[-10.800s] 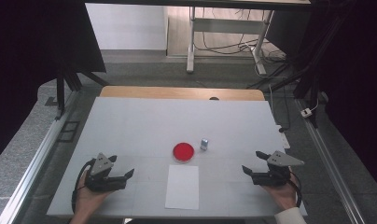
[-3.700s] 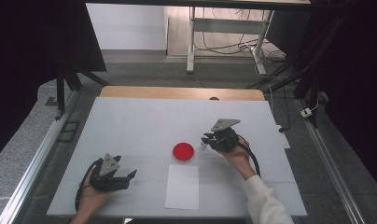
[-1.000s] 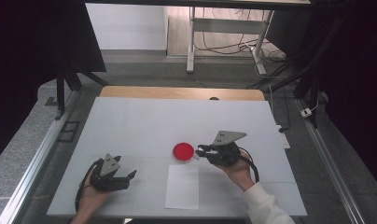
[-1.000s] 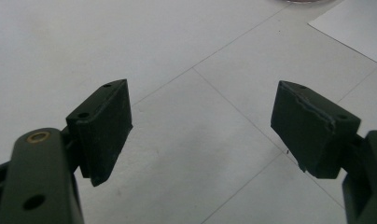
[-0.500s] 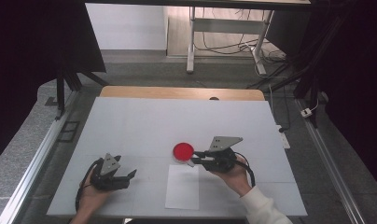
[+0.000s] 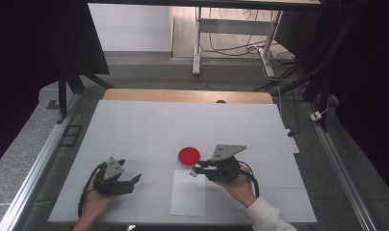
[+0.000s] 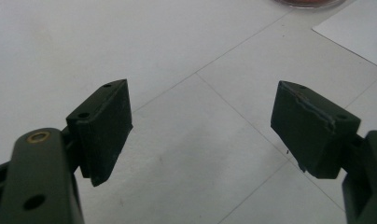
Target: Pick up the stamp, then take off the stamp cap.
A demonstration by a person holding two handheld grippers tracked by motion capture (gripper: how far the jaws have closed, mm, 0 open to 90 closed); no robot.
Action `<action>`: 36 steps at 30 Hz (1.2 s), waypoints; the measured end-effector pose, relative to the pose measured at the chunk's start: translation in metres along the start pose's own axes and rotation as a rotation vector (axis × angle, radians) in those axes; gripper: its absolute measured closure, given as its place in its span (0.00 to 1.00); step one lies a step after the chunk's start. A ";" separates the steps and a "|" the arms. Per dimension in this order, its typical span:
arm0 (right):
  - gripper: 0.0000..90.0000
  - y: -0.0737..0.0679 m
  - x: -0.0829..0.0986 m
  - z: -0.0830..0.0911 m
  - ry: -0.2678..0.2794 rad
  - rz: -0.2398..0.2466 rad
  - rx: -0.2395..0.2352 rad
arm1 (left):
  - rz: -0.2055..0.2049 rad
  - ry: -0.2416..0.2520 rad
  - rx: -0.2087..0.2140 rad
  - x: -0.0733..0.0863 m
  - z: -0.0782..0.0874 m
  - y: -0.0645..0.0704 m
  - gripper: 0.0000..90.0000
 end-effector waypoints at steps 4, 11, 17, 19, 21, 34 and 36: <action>0.83 -0.003 -0.001 -0.002 -0.001 0.004 -0.005 | -0.001 0.001 -0.003 0.000 0.001 0.000 0.23; 0.83 -0.004 -0.004 -0.001 0.007 0.007 -0.001 | -0.001 0.006 -0.019 -0.001 0.002 -0.001 0.23; 0.83 -0.004 -0.006 0.000 0.020 -0.007 0.003 | -0.003 0.016 -0.017 -0.003 0.002 0.000 0.23; 0.83 -0.003 -0.006 0.000 0.017 -0.012 0.007 | 0.002 0.021 -0.017 -0.003 0.002 -0.001 0.23; 0.83 -0.001 -0.007 0.000 0.020 -0.022 0.012 | 0.004 0.027 -0.013 -0.004 0.003 -0.001 0.23; 0.83 0.005 -0.005 -0.001 0.010 -0.018 0.099 | 0.010 0.075 -0.005 -0.016 0.007 0.003 0.26; 0.83 0.005 -0.004 -0.002 0.018 -0.033 0.091 | 0.013 0.072 -0.006 -0.016 0.006 0.003 0.25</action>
Point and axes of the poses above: each handheld gripper's, and its own axes: z roughly backward along the jaws, x roughly out of its underside, y roughly to its right, the point moved 9 cm from there along -z, roughly forward along the jaws, and after that the axes turned 13 degrees about -z, right-handed, at the moved point
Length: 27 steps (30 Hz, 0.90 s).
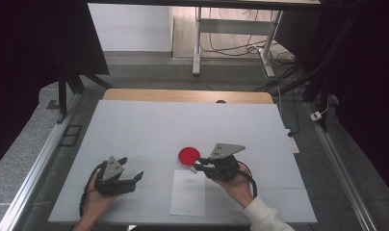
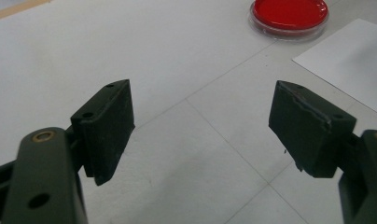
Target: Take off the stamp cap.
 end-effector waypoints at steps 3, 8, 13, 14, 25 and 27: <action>0.83 0.002 0.001 0.001 0.002 -0.019 -0.001 | 0.010 -0.005 0.008 -0.002 0.000 0.002 0.24; 0.83 0.002 -0.003 0.002 0.017 -0.029 -0.001 | 0.014 0.003 0.018 -0.008 0.002 0.005 0.23; 0.83 0.001 -0.004 0.002 0.023 -0.032 -0.003 | 0.010 0.010 0.022 -0.013 0.002 0.007 0.23; 0.83 0.001 -0.004 0.002 0.026 -0.032 -0.001 | 0.010 0.011 0.025 -0.014 0.001 0.008 0.23; 0.83 0.004 -0.007 0.005 0.042 -0.043 -0.002 | -0.019 0.021 0.042 -0.029 -0.005 0.019 0.23; 0.83 0.004 -0.007 0.004 0.042 -0.042 -0.001 | -0.017 0.025 0.046 -0.031 -0.006 0.020 0.23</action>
Point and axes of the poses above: each handheld gripper's, and its own axes: z roughly backward along the jaws, x roughly out of its underside, y roughly to its right, the point moved 9 cm from there along -z, roughly forward along the jaws, and after that the axes turned 13 degrees about -z, right-handed, at the moved point
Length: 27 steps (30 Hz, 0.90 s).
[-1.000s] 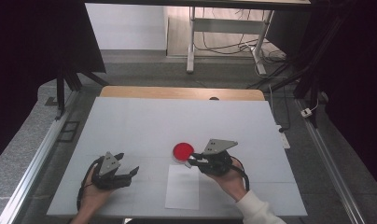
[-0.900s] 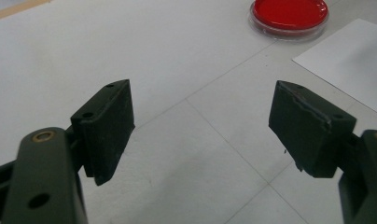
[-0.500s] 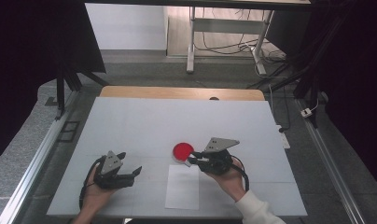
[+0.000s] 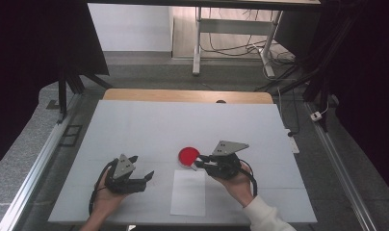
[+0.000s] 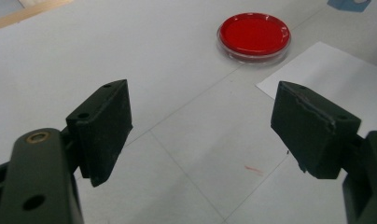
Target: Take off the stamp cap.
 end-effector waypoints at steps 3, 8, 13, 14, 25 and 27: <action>0.83 0.000 0.000 0.000 0.003 -0.002 0.000 | -0.006 0.001 0.005 -0.003 -0.002 0.002 0.23; 0.83 -0.001 0.000 0.000 -0.001 -0.001 0.000 | -0.014 -0.001 0.014 -0.007 -0.006 0.007 0.23; 0.83 0.000 0.000 -0.001 -0.001 0.002 0.002 | -0.024 0.000 0.025 -0.010 -0.009 0.011 0.23; 0.83 -0.001 0.000 -0.001 0.003 -0.001 0.001 | -0.026 -0.001 0.025 -0.011 -0.009 0.012 0.23; 0.83 0.000 0.000 -0.003 0.001 -0.003 0.002 | -0.042 0.002 0.039 -0.018 -0.017 0.018 0.23; 0.83 0.000 0.000 -0.003 0.005 -0.005 0.002 | -0.045 0.002 0.040 -0.019 -0.018 0.019 0.23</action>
Point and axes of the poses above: each handheld gripper's, and its own axes: z roughly backward along the jaws, x roughly out of its underside, y roughly to its right, the point moved 9 cm from there along -z, roughly forward along the jaws, and after that the axes turned 13 degrees about -z, right-handed, at the moved point
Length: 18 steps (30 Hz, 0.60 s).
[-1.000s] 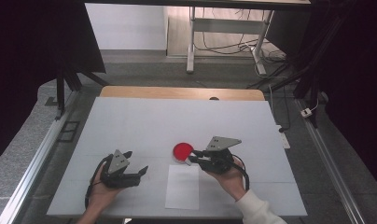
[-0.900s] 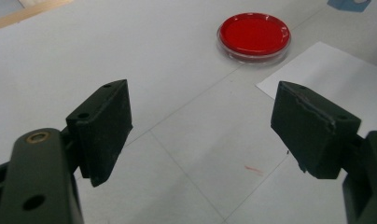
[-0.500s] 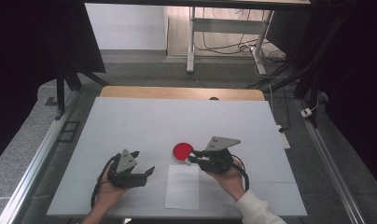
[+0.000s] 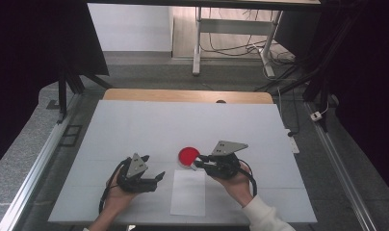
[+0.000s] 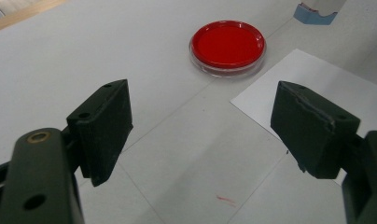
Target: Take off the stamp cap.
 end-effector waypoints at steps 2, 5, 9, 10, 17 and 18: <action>0.83 0.000 0.000 0.000 0.000 -0.001 0.001 | -0.002 0.001 0.004 -0.001 -0.001 0.001 0.23; 0.83 0.000 0.000 0.000 0.001 -0.002 0.002 | -0.008 0.000 0.003 -0.002 -0.002 0.002 0.23; 0.83 0.000 0.000 -0.001 -0.001 -0.011 0.001 | -0.011 0.005 0.006 -0.006 -0.005 0.004 0.23; 0.83 0.000 0.000 -0.001 0.001 -0.013 0.002 | -0.012 0.005 0.005 -0.006 -0.005 0.004 0.23; 0.83 0.001 -0.001 -0.002 0.013 -0.034 0.014 | -0.035 0.001 0.016 -0.013 -0.011 0.009 0.23; 0.83 0.002 -0.001 -0.002 0.014 -0.037 0.017 | -0.036 0.004 0.017 -0.014 -0.012 0.010 0.23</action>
Point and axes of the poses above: each handheld gripper's, and its own axes: z roughly backward along the jaws, x roughly out of its underside, y roughly to its right, the point moved 9 cm from there along -z, roughly forward along the jaws, and after that the axes turned 13 degrees about -z, right-handed, at the moved point
